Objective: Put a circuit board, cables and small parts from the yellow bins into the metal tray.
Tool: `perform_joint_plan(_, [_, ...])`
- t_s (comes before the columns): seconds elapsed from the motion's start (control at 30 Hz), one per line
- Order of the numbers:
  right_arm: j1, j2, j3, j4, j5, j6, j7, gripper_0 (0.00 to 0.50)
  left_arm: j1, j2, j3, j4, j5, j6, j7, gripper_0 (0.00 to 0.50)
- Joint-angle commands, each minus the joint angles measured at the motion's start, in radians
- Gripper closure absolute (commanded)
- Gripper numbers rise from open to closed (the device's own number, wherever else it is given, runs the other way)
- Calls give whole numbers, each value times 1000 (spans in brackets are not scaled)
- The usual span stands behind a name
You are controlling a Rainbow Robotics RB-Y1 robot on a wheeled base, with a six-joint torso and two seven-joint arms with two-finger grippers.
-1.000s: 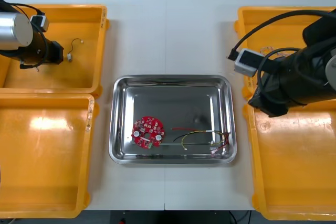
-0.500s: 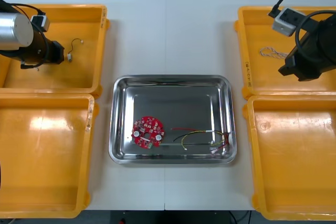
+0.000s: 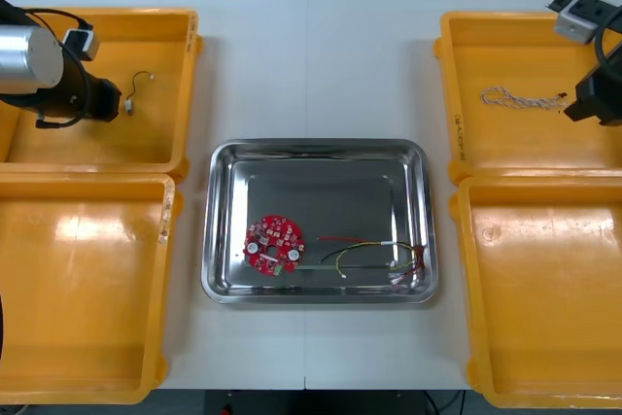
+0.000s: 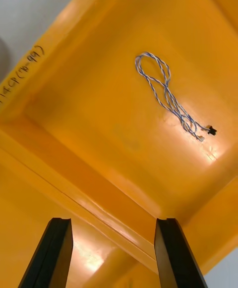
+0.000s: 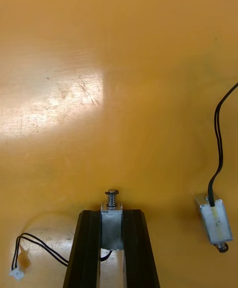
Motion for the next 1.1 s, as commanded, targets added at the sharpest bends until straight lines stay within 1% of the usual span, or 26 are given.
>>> perform_joint_plan(0.03, [-50,-72,-69,61,40,4,106,23,-52,-13,-21,-5,11,-13,-69,500])
perform_joint_plan(0.1, [-58,-80,-67,88,43,4,107,23,-52,-13,-21,-5,12,-13,-69,500])
perform_joint_plan(0.37, [-130,-75,-61,259,32,4,139,20,-52,-5,-21,-8,14,7,-71,499])
perform_joint_plan(0.5, [-139,-64,-55,312,26,-9,218,21,-52,7,-21,-31,15,36,-71,500])
perform_joint_plan(0.57, [-147,-57,-55,351,23,-35,264,21,-52,19,-20,-54,17,72,-69,500])
perform_joint_plan(0.77, [-193,-45,-55,469,23,-92,350,22,-52,52,-13,-127,23,167,-66,499])
perform_joint_plan(0.97, [-246,-25,-47,607,29,-156,429,21,-51,68,17,-196,23,260,-60,500])
perform_joint_plan(1.1, [-256,-14,-35,662,31,-216,480,21,-51,72,33,-246,9,328,-49,499])
